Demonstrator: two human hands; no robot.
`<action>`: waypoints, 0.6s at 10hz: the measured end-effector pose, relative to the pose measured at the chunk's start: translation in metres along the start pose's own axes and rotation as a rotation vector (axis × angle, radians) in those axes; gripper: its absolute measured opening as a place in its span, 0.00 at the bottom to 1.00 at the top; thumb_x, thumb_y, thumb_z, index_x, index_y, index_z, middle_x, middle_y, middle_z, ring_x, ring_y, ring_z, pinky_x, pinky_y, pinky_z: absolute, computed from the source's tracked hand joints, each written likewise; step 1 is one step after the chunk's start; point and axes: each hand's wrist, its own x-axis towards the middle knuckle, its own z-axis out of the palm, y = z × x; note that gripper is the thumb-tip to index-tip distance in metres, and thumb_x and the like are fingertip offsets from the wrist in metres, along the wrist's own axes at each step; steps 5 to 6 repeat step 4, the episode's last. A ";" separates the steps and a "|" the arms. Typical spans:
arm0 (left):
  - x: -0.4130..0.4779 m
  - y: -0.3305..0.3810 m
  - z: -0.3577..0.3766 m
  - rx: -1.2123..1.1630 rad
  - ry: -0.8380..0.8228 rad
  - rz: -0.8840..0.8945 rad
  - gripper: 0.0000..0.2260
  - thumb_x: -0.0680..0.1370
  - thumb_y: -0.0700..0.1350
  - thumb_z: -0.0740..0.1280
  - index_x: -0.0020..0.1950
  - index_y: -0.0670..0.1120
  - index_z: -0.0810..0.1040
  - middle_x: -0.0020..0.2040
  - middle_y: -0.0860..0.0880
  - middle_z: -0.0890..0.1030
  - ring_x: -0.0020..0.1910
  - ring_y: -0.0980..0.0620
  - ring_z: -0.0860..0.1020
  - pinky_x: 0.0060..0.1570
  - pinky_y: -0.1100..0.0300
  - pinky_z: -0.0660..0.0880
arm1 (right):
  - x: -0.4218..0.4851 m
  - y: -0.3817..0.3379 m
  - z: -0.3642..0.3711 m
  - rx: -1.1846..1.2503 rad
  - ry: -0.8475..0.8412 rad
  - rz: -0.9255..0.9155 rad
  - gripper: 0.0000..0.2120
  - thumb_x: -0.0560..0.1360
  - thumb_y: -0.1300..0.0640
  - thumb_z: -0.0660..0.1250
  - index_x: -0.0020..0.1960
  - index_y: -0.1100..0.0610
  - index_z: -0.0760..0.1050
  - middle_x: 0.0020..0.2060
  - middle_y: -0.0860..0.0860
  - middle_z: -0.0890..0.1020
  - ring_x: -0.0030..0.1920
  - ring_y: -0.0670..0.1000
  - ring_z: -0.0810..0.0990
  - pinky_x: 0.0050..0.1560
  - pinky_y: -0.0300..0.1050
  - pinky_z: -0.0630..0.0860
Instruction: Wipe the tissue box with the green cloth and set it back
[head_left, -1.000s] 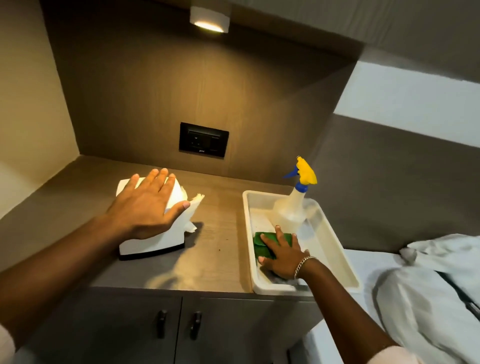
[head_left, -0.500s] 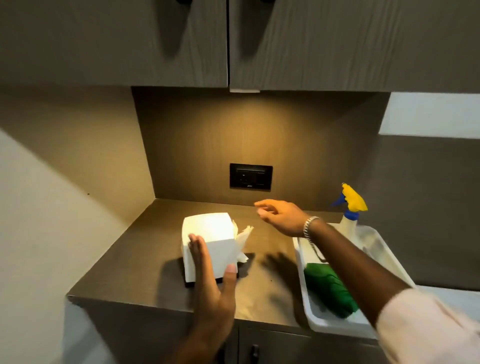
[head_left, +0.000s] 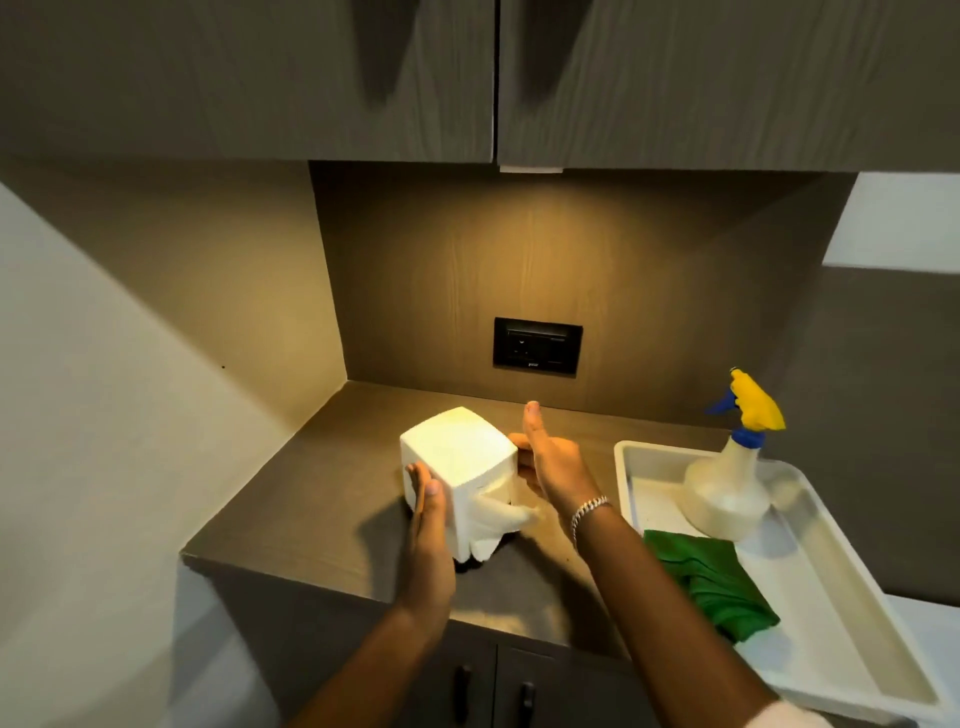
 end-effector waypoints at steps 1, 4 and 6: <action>0.022 0.015 -0.009 0.078 -0.076 -0.059 0.26 0.76 0.65 0.50 0.69 0.55 0.70 0.61 0.48 0.80 0.58 0.45 0.80 0.52 0.52 0.79 | -0.035 0.009 0.009 0.088 -0.013 0.006 0.42 0.61 0.22 0.54 0.46 0.58 0.80 0.46 0.56 0.84 0.49 0.56 0.82 0.59 0.55 0.77; 0.028 0.066 -0.017 0.352 -0.214 -0.151 0.32 0.75 0.69 0.50 0.71 0.51 0.67 0.65 0.49 0.78 0.63 0.45 0.77 0.62 0.54 0.72 | -0.099 -0.014 0.035 0.225 0.283 -0.057 0.38 0.69 0.30 0.57 0.70 0.53 0.65 0.63 0.52 0.76 0.58 0.53 0.76 0.49 0.48 0.74; 0.028 0.066 -0.017 0.352 -0.214 -0.151 0.32 0.75 0.69 0.50 0.71 0.51 0.67 0.65 0.49 0.78 0.63 0.45 0.77 0.62 0.54 0.72 | -0.099 -0.014 0.035 0.225 0.283 -0.057 0.38 0.69 0.30 0.57 0.70 0.53 0.65 0.63 0.52 0.76 0.58 0.53 0.76 0.49 0.48 0.74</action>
